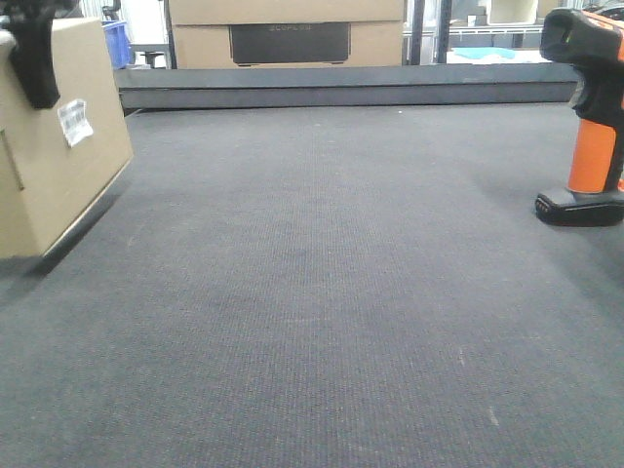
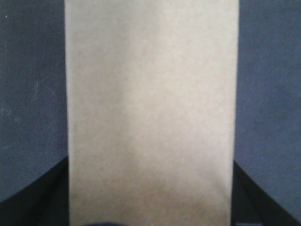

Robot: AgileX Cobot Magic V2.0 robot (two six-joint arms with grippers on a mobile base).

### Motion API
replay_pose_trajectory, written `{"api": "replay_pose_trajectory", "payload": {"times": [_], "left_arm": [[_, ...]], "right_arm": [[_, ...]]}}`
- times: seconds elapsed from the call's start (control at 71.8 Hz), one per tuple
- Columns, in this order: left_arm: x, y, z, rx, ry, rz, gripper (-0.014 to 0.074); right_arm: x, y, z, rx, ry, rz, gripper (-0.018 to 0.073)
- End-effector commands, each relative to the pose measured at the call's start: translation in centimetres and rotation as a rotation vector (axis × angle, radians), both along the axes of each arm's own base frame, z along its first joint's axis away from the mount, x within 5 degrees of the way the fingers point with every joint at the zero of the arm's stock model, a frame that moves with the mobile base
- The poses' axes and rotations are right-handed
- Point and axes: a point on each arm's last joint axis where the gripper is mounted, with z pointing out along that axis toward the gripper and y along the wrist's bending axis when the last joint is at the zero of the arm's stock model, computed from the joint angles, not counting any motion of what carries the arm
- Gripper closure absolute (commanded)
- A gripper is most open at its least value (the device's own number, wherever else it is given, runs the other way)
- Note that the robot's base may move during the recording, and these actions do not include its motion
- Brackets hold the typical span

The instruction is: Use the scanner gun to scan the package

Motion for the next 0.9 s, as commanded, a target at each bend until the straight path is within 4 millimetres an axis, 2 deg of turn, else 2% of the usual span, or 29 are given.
{"api": "replay_pose_trajectory", "payload": {"times": [0.0,0.348,0.418,0.501,0.612,0.738,0.821,0.891], "left_arm": [[-0.17,0.04,-0.11,0.007,-0.012,-0.021,0.0708],[-0.3,0.07,-0.55,0.009,0.003,-0.021,0.0708],[-0.32,0.01,-0.56,0.009,0.004,-0.023,0.068],[-0.32,0.01,-0.56,0.009,0.004,-0.023,0.0572],[-0.32,-0.04,-0.56,0.009,0.004,-0.024,0.0309],[-0.37,-0.03,-0.59,0.011,0.01,-0.023,0.0101],[-0.35,-0.03,-0.58,0.009,0.007,-0.022,0.0012],[-0.33,-0.04,-0.57,0.006,0.005,-0.016,-0.0006]], "right_arm": [[-0.37,0.06,0.01,-0.008,0.0,0.006,0.0728],[-0.41,0.08,-0.34,-0.006,0.04,0.008,0.0728],[-0.42,0.08,-0.36,-0.006,0.043,0.008,0.0728],[-0.42,0.08,-0.43,-0.006,0.049,0.008,0.0728],[-0.43,0.09,-0.52,-0.005,0.06,0.009,0.0728],[-0.43,0.09,-0.52,-0.005,0.06,0.009,0.0728],[-0.43,0.09,-0.52,-0.005,0.06,0.009,0.0728],[-0.43,0.09,-0.54,-0.005,0.062,0.009,0.0728]]}}
